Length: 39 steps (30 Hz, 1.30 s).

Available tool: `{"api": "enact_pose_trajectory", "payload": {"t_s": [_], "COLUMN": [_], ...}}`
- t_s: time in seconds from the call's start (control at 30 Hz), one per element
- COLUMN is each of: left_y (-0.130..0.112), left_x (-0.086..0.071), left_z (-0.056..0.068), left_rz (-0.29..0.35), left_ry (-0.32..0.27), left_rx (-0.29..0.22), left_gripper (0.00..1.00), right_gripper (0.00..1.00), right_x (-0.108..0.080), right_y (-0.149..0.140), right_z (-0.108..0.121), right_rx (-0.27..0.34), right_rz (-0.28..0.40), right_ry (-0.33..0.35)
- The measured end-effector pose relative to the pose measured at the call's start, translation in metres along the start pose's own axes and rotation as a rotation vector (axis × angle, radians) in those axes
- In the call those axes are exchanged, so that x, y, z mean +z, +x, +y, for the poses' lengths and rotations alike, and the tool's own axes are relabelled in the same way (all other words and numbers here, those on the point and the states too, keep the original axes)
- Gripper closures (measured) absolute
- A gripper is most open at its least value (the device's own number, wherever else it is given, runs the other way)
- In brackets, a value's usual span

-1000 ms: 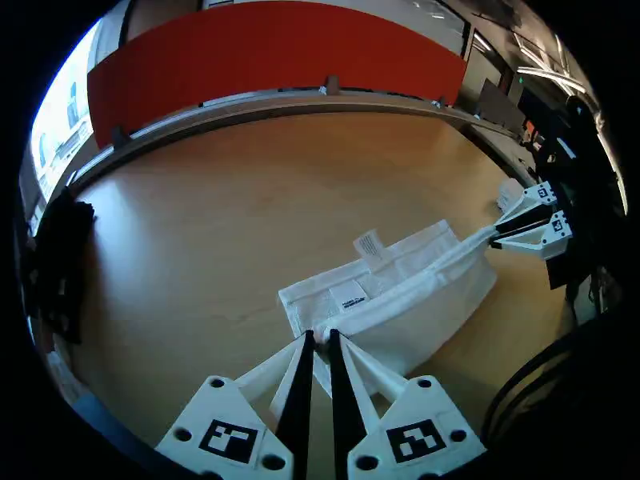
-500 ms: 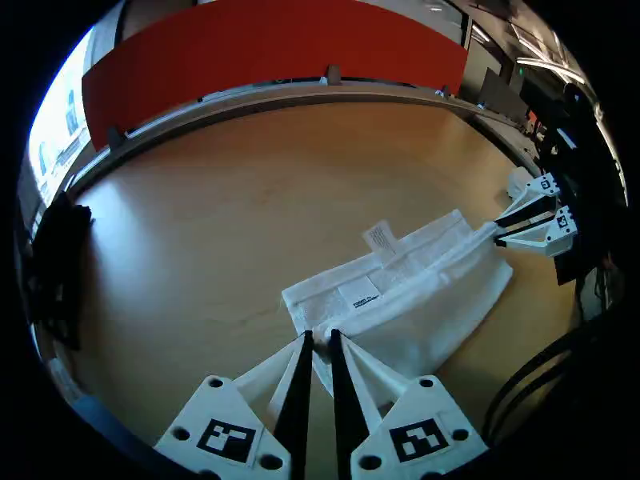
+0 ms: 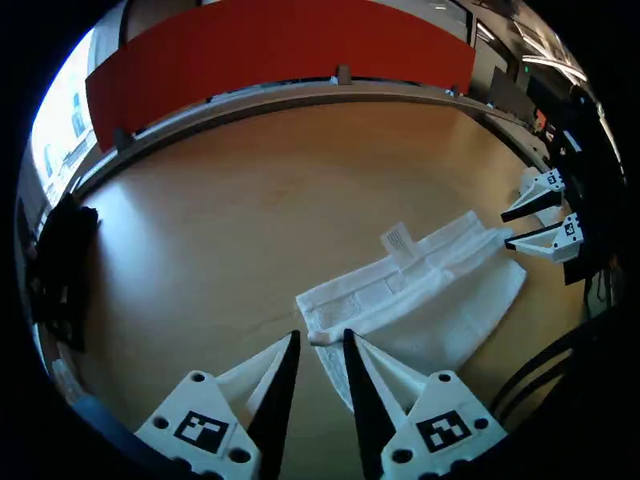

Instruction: Fold towel

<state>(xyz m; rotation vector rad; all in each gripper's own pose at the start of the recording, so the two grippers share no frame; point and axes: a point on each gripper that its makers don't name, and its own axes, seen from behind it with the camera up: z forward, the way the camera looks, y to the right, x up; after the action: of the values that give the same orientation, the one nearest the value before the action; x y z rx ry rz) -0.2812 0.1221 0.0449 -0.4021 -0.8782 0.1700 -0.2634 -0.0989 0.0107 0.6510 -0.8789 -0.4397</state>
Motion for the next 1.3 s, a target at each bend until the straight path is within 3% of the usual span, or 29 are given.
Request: {"api": "enact_pose_trajectory", "payload": {"t_s": [0.27,0.33,0.4,0.9,1.3], "left_y": [0.000,-0.001,-0.001,-0.014,-0.040], "left_x": [-0.006,-0.008,-0.010,-0.028,-0.044], "left_z": [-0.003,-0.004,-0.005,0.004,0.015], "left_rz": [-0.004,0.001,0.006,0.011,0.002], "left_ry": [-0.001,0.002,0.007,0.003,0.004], "left_rx": [-0.015,-0.021,-0.025,-0.039,-0.051], "left_gripper": [0.35,0.20,0.08,0.06,0.06], "right_gripper": [0.18,0.05,0.00,0.00,0.00], "right_x": [-0.002,-0.003,-0.005,-0.023,-0.039], "right_y": [0.002,0.002,0.003,-0.011,-0.029], "right_z": [0.008,0.008,0.007,-0.005,-0.018], "right_rx": [-0.002,0.001,0.006,0.045,0.079], "right_rz": [0.008,0.012,0.018,0.029,0.029], "right_ry": [-0.032,-0.035,-0.037,-0.039,-0.043]}}
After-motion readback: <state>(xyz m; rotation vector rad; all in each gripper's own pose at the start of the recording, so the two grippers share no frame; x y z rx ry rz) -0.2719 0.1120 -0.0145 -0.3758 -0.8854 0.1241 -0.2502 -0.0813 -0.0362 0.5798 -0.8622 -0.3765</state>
